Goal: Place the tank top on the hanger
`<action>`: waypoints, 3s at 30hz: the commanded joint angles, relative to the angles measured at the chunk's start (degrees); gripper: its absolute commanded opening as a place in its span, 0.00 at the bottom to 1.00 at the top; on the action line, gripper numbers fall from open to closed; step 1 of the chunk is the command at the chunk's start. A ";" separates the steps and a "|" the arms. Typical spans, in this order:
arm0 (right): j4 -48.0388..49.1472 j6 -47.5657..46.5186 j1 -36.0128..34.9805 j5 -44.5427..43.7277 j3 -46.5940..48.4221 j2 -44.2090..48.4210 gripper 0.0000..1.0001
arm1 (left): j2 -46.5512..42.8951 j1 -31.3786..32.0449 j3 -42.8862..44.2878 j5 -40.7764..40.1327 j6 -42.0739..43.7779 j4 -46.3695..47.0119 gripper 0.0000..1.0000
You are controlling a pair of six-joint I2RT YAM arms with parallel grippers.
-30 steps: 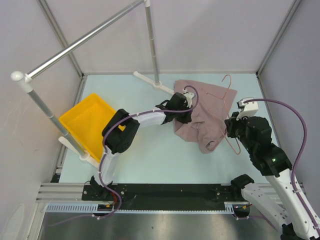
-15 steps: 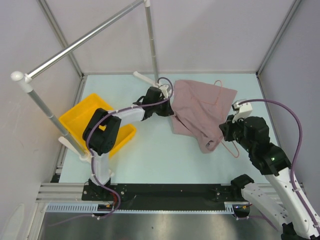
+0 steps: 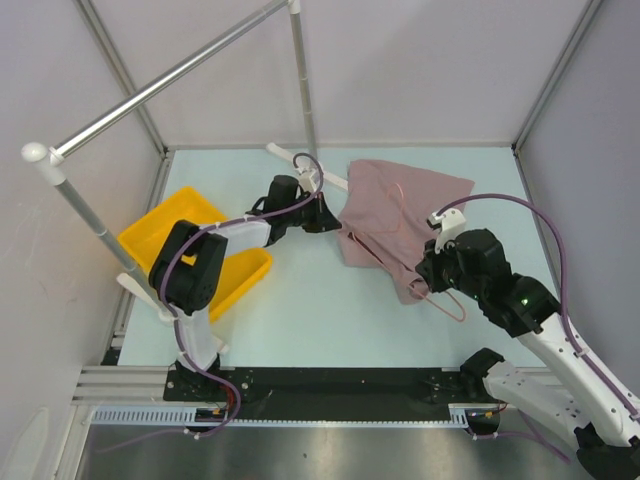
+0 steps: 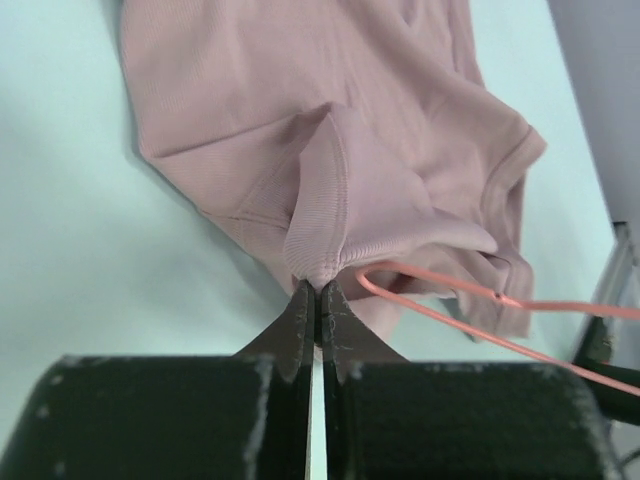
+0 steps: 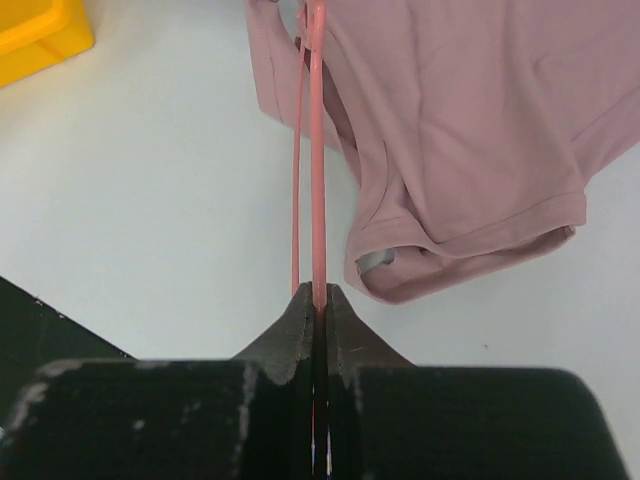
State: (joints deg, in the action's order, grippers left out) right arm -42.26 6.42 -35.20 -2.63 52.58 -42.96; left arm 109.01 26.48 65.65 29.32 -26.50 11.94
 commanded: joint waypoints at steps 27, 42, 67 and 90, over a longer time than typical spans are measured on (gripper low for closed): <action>32.24 1.41 -4.44 -1.14 -13.90 11.31 0.00 | -9.88 -4.76 -14.31 22.88 -36.68 45.96 0.00; 36.20 0.09 -4.61 2.11 -14.96 10.97 0.00 | -26.90 -5.47 -12.03 10.35 -4.64 1.98 0.85; 36.55 -0.18 -1.28 26.18 -12.32 4.29 0.00 | -39.50 9.38 -10.55 10.40 31.95 -2.89 0.88; 37.78 0.71 2.86 24.96 -13.38 -0.10 0.00 | -34.22 12.63 -9.31 9.09 32.83 -2.98 0.13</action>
State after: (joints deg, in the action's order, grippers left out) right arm -9.50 6.85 -32.47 24.40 37.21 -41.89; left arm 75.40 38.72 55.68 37.50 6.87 6.15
